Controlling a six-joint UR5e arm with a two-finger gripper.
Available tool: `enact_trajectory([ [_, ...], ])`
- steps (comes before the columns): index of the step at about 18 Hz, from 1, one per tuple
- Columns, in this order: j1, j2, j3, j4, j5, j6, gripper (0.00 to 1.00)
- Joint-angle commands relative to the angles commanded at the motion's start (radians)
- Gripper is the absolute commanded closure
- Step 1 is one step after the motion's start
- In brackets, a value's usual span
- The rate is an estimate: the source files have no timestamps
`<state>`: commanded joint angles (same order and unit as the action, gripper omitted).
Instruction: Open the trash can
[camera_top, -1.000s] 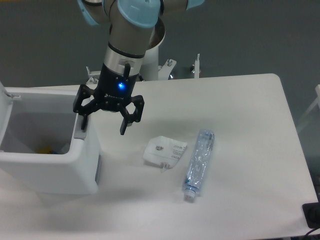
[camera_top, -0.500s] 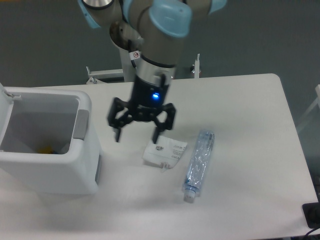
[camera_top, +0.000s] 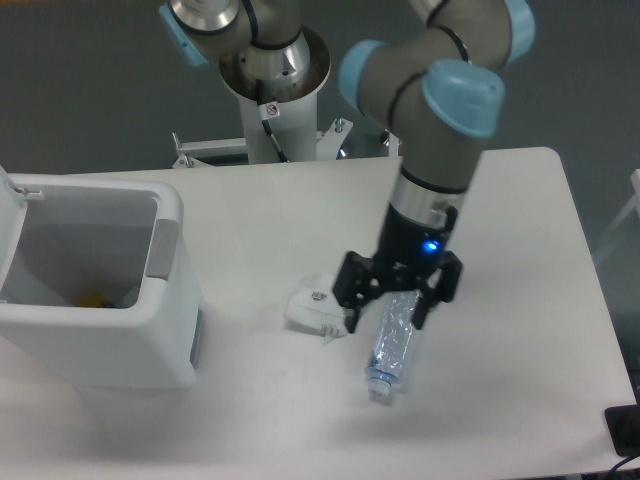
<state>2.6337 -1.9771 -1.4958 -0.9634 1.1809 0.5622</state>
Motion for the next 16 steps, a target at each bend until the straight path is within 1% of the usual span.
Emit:
enact_trajectory([
  [2,0.017,-0.040,0.017,-0.006,0.060,0.108,0.00],
  [4,0.019,-0.069,0.037,-0.012,0.123,0.184,0.00],
  [5,0.028,-0.075,0.040,-0.021,0.165,0.252,0.00],
  [7,0.028,-0.088,0.055,-0.029,0.241,0.298,0.00],
  [8,0.028,-0.100,0.078,-0.061,0.271,0.317,0.00],
  [9,0.025,-0.112,0.106,-0.114,0.295,0.358,0.00],
  [10,0.023,-0.126,0.132,-0.162,0.321,0.422,0.00],
  [11,0.022,-0.137,0.153,-0.198,0.351,0.491,0.00],
  [12,0.022,-0.143,0.163,-0.213,0.383,0.551,0.00],
  [13,0.022,-0.144,0.163,-0.213,0.410,0.591,0.00],
  [16,0.026,-0.155,0.167,-0.215,0.424,0.630,0.00],
])
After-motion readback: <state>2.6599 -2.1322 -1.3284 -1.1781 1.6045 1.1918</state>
